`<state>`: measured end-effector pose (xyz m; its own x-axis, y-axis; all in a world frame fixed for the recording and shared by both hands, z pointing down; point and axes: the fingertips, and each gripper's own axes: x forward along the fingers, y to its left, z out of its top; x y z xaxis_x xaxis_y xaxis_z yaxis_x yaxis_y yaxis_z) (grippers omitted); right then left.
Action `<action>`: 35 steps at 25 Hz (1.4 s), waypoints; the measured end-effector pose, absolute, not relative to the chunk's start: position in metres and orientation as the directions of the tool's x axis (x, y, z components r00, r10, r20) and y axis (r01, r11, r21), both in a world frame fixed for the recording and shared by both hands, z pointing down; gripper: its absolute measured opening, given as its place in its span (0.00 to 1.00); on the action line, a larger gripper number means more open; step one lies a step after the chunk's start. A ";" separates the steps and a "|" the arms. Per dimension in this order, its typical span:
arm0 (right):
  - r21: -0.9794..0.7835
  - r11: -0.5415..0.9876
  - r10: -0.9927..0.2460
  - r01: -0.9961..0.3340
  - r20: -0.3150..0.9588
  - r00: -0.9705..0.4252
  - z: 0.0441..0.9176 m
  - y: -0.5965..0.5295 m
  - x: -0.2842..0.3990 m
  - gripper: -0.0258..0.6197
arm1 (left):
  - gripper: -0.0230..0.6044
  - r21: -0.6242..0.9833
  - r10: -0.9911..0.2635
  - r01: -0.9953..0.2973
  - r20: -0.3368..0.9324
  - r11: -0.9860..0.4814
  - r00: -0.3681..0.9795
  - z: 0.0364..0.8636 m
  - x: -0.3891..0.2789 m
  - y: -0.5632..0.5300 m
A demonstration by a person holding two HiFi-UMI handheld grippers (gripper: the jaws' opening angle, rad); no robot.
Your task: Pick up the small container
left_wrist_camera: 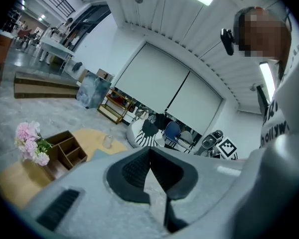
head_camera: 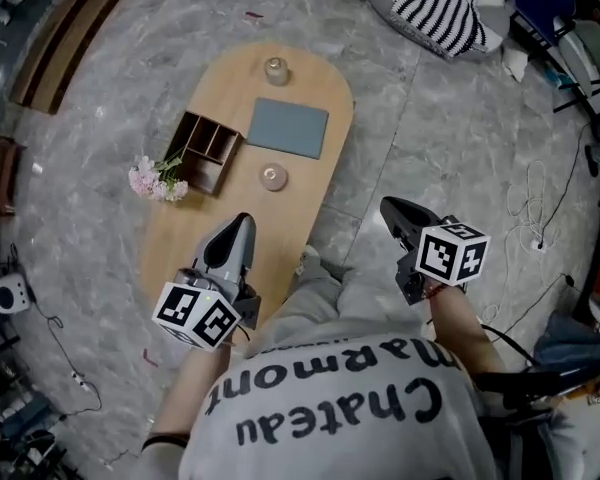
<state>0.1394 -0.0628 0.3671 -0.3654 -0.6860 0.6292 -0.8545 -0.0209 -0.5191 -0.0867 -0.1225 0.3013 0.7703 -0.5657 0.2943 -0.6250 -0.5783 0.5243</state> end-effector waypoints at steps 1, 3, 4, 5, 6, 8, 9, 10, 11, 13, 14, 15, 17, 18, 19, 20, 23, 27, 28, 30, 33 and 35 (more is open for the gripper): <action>-0.521 -0.018 -0.677 -0.853 0.635 -0.373 0.375 -0.068 0.138 0.06 | 0.06 0.530 -0.556 -0.626 0.311 -0.572 0.771 0.310 -0.083 -0.125; -0.525 -0.012 -0.652 -0.851 0.649 -0.391 0.392 -0.075 0.136 0.06 | 0.06 0.536 -0.535 -0.632 0.348 -0.560 0.769 0.330 -0.077 -0.127; -0.530 -0.011 -0.636 -0.848 0.658 -0.403 0.401 -0.077 0.134 0.06 | 0.06 0.546 -0.527 -0.636 0.365 -0.546 0.767 0.340 -0.076 -0.127; -0.537 -0.010 -0.617 -0.844 0.667 -0.417 0.409 -0.078 0.132 0.06 | 0.06 0.563 -0.523 -0.639 0.381 -0.523 0.763 0.349 -0.075 -0.126; -0.545 -0.010 -0.599 -0.838 0.675 -0.432 0.419 -0.078 0.130 0.06 | 0.06 0.584 -0.520 -0.644 0.394 -0.494 0.757 0.359 -0.074 -0.125; -0.559 -0.006 -0.559 -0.829 0.689 -0.461 0.437 -0.081 0.126 0.06 | 0.06 0.613 -0.520 -0.657 0.422 -0.439 0.742 0.377 -0.070 -0.124; -0.564 0.002 -0.535 -0.826 0.697 -0.477 0.445 -0.082 0.125 0.06 | 0.06 0.615 -0.521 -0.669 0.440 -0.418 0.731 0.387 -0.068 -0.124; -0.568 0.014 -0.509 -0.823 0.704 -0.495 0.453 -0.083 0.124 0.06 | 0.06 0.607 -0.524 -0.684 0.460 -0.404 0.717 0.398 -0.066 -0.124; -0.570 0.032 -0.483 -0.821 0.710 -0.512 0.462 -0.086 0.123 0.06 | 0.06 0.592 -0.528 -0.701 0.477 -0.397 0.702 0.409 -0.065 -0.125; -0.574 0.063 -0.438 -0.817 0.719 -0.539 0.482 -0.097 0.124 0.06 | 0.06 0.562 -0.546 -0.728 0.495 -0.392 0.676 0.429 -0.060 -0.134; -0.577 0.072 -0.415 -0.814 0.725 -0.550 0.495 -0.102 0.126 0.06 | 0.06 0.549 -0.558 -0.738 0.496 -0.393 0.666 0.439 -0.057 -0.141; -0.581 0.073 -0.387 -0.811 0.733 -0.560 0.509 -0.106 0.128 0.06 | 0.06 0.533 -0.570 -0.749 0.498 -0.394 0.654 0.449 -0.055 -0.148; -0.595 0.060 -0.321 -0.801 0.749 -0.580 0.536 -0.109 0.133 0.06 | 0.06 0.493 -0.587 -0.781 0.523 -0.383 0.618 0.470 -0.051 -0.154; -0.605 0.050 -0.288 -0.794 0.753 -0.592 0.547 -0.110 0.135 0.06 | 0.06 0.477 -0.595 -0.799 0.540 -0.367 0.596 0.480 -0.051 -0.155; -0.615 0.042 -0.261 -0.787 0.754 -0.603 0.557 -0.112 0.136 0.06 | 0.06 0.467 -0.605 -0.813 0.551 -0.348 0.575 0.490 -0.051 -0.157; -0.623 0.038 -0.241 -0.781 0.753 -0.612 0.566 -0.115 0.138 0.06 | 0.06 0.463 -0.617 -0.823 0.555 -0.329 0.559 0.500 -0.051 -0.160; -0.628 0.044 -0.192 -0.777 0.758 -0.624 0.594 -0.126 0.143 0.06 | 0.06 0.443 -0.656 -0.851 0.557 -0.283 0.509 0.531 -0.055 -0.176; -0.622 0.034 -0.102 -0.782 0.776 -0.622 0.629 -0.131 0.154 0.06 | 0.06 0.379 -0.671 -0.890 0.593 -0.255 0.445 0.563 -0.059 -0.190; -0.620 0.032 -0.089 -0.784 0.780 -0.620 0.634 -0.132 0.156 0.06 | 0.07 0.361 -0.665 -0.893 0.601 -0.268 0.443 0.569 -0.059 -0.192; -0.618 0.032 -0.069 -0.785 0.783 -0.619 0.642 -0.135 0.160 0.06 | 0.18 0.344 -0.659 -0.891 0.601 -0.298 0.452 0.578 -0.057 -0.197; -0.612 0.038 -0.042 -0.790 0.788 -0.614 0.651 -0.138 0.167 0.06 | 0.34 0.318 -0.675 -0.887 0.576 -0.334 0.461 0.584 -0.056 -0.211; -0.604 0.033 -0.032 -0.797 0.796 -0.604 0.659 -0.141 0.175 0.06 | 0.39 0.270 -0.665 -0.886 0.587 -0.377 0.462 0.592 -0.051 -0.216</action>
<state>0.1751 -0.1410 0.6590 -0.6044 -0.0318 0.7960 -0.7966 0.0327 -0.6036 -0.0508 -0.2165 0.5915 0.4619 -0.6648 0.5871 -0.8859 -0.3774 0.2696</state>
